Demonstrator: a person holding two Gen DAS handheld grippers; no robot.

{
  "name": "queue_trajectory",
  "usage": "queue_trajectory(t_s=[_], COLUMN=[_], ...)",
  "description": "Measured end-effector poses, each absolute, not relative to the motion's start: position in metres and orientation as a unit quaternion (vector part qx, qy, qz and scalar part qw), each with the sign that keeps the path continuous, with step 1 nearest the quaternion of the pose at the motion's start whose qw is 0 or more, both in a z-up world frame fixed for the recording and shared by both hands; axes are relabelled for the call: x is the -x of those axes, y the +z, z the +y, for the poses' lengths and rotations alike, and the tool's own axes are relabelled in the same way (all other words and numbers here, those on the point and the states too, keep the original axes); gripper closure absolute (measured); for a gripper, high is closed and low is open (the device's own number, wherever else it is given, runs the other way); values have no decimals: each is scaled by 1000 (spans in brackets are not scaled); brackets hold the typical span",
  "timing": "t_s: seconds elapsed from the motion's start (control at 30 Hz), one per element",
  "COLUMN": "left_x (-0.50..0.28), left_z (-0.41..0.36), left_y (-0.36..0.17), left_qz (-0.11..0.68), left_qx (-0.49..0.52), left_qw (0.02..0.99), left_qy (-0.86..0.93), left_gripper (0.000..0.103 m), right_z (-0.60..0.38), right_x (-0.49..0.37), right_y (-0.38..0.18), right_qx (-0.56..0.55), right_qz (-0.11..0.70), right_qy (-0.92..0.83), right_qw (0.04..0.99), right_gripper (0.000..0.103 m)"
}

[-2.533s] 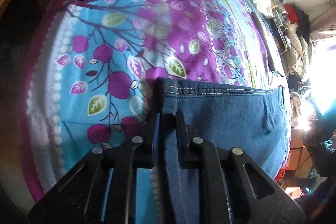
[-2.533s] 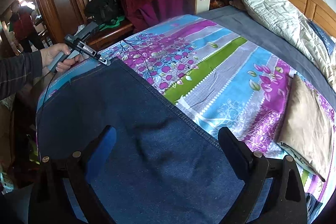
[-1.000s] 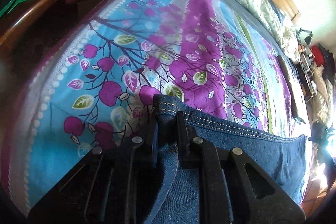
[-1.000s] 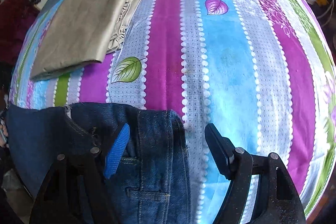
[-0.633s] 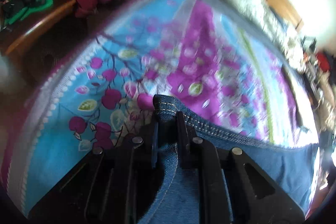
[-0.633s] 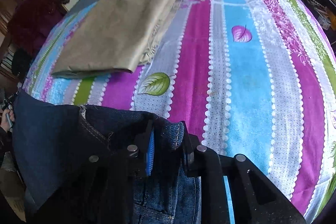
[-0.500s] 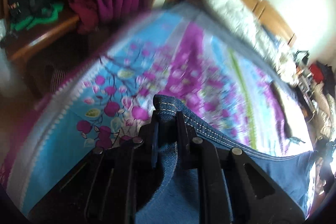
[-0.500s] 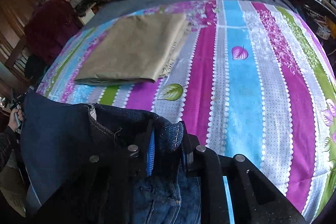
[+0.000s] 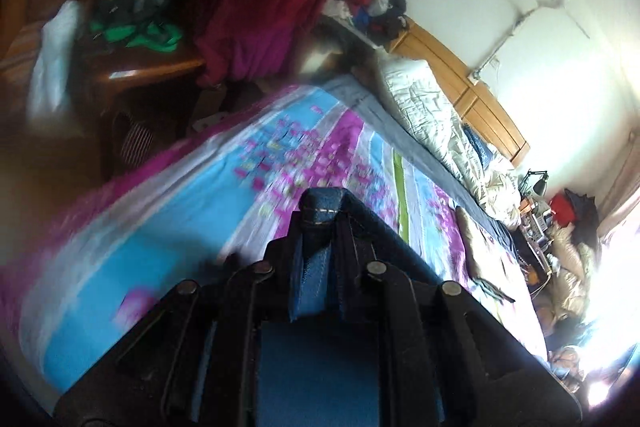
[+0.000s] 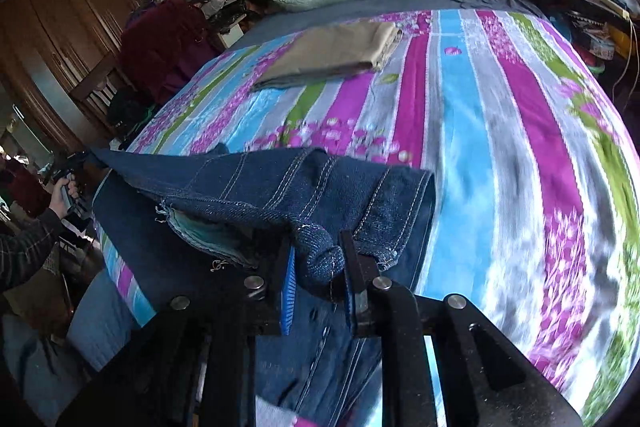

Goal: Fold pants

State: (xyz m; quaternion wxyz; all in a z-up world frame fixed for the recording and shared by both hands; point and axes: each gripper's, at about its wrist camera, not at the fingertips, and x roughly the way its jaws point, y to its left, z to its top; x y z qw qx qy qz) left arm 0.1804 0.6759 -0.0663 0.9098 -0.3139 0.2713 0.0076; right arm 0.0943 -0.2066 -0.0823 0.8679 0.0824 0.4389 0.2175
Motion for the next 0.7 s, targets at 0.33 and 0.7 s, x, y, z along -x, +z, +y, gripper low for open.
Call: queue_trajectory(t_s=[0.33,0.7], left_x=[-127,-73], left_z=[690,720], left_y=[-139,-149], left_qz=[331,332], left_qx=[373,384], left_qw=[865,858], left_qy=[47,83], left_gripper=[88,67], right_z=[-211,-190], right_x=[-26,15], right_y=[-159,-149], right_qx=[-123,-32], right_qz=[470,584], right_qy=[192,163], right_qw=[853,795], right_gripper=[81,64])
